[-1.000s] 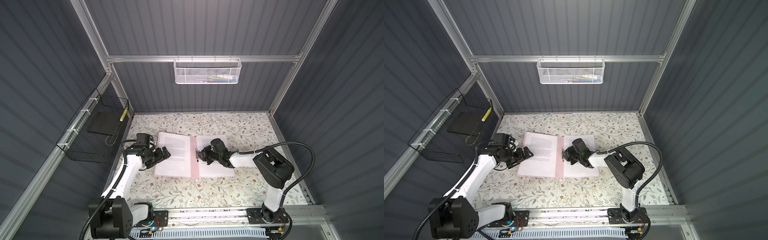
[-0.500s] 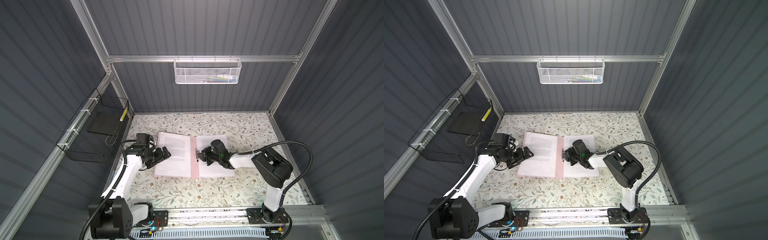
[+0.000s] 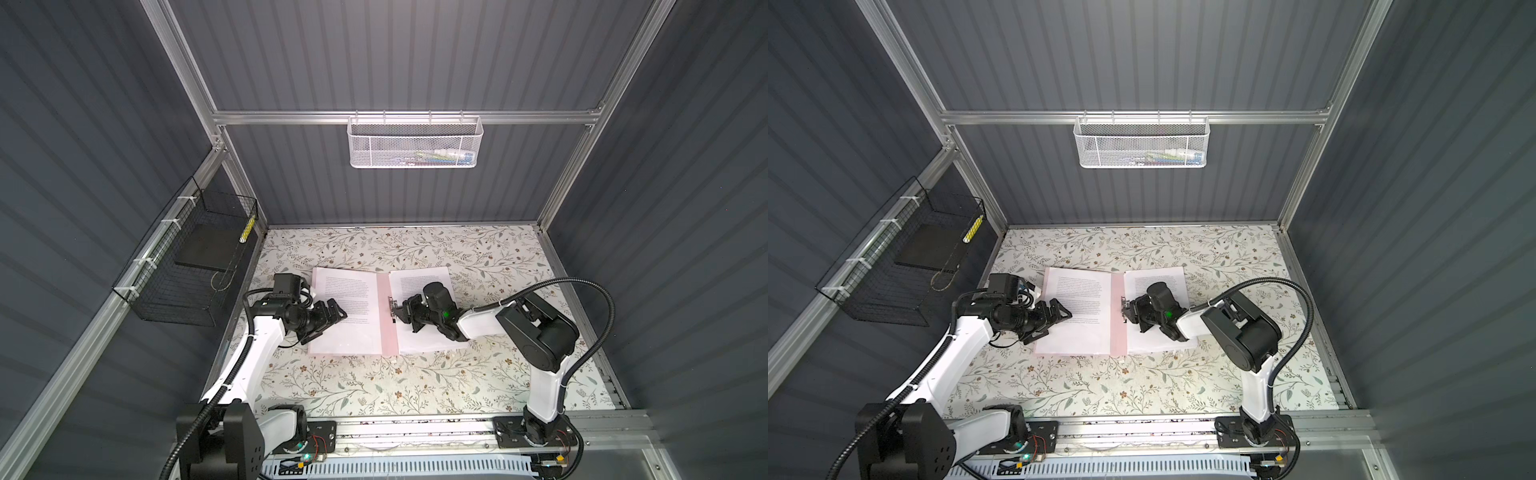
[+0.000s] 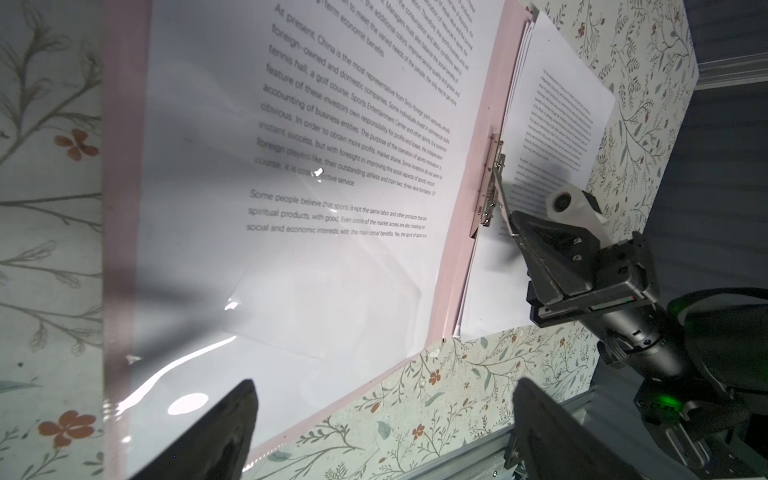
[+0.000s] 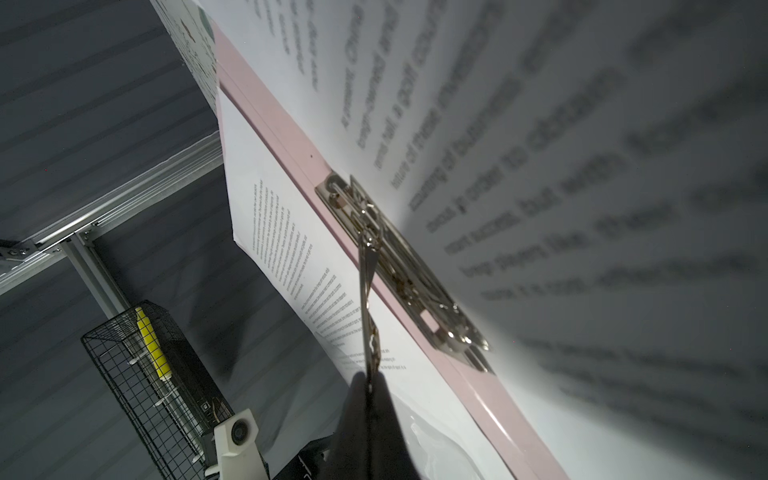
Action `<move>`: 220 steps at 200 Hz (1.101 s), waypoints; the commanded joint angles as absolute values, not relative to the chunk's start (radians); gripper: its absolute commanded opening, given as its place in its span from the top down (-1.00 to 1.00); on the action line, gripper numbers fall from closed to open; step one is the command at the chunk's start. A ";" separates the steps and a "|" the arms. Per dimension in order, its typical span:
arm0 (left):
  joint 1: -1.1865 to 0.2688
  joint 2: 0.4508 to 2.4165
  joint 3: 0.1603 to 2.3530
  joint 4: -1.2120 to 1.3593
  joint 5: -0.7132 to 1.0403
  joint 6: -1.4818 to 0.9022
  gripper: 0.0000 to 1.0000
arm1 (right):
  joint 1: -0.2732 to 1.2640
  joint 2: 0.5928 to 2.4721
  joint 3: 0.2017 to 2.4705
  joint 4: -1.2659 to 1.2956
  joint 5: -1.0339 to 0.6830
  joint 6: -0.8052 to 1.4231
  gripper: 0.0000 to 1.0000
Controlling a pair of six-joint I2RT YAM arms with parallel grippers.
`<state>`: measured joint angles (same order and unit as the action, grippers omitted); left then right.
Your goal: Put the files into the folder
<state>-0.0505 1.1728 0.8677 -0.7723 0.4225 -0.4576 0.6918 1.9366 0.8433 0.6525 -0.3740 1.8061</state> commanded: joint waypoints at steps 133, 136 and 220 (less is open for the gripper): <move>-0.046 1.192 0.760 -0.607 0.536 -0.560 -0.42 | 0.553 1.881 0.831 0.553 -0.541 1.583 1.00; -0.047 1.191 0.756 -0.601 0.540 -0.564 -0.39 | 0.552 1.879 0.833 0.545 -0.543 1.577 1.00; -0.046 1.183 0.672 -0.533 0.575 -0.674 1.00 | 0.540 1.870 0.846 0.445 -0.578 1.461 1.00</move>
